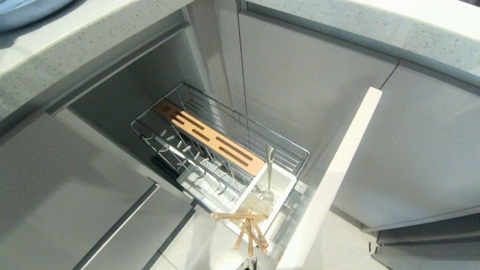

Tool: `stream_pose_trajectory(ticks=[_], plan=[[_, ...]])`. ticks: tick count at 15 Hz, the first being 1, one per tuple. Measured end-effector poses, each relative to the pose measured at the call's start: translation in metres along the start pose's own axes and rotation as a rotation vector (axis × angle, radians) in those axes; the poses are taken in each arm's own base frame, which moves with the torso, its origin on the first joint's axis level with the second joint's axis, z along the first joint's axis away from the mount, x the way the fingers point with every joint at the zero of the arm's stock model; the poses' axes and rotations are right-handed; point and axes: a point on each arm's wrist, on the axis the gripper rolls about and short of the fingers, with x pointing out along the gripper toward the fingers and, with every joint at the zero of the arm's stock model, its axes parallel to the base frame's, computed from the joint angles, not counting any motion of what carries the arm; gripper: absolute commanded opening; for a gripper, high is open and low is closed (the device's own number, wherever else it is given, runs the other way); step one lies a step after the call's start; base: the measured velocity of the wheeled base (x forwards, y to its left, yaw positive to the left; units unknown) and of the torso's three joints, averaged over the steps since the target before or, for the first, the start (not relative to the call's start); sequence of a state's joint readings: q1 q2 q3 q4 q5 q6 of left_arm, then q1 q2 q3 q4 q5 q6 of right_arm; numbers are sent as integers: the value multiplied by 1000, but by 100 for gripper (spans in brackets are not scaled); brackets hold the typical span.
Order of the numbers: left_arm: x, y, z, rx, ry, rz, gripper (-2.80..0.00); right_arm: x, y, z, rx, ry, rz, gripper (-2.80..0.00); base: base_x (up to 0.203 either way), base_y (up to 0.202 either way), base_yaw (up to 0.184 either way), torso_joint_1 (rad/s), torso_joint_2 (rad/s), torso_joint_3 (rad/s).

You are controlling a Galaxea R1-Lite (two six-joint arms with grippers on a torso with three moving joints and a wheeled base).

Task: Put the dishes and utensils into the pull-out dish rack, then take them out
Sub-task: Pick up the spoon and place it in the cupboard

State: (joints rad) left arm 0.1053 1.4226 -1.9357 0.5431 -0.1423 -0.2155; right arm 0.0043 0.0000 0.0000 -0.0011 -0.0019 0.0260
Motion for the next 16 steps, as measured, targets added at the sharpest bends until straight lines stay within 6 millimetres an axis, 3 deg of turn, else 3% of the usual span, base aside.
stream_pose_trajectory(ticks=[11, 16], plan=[[-3, 0, 1, 4, -9, 6, -280, 0, 0, 0, 0, 0, 0, -280, 0, 0, 0, 0, 0, 0], [-23, -6, 11, 10, -96, -15, -280, 0, 0, 0, 0, 0, 0, -280, 0, 0, 0, 0, 0, 0]])
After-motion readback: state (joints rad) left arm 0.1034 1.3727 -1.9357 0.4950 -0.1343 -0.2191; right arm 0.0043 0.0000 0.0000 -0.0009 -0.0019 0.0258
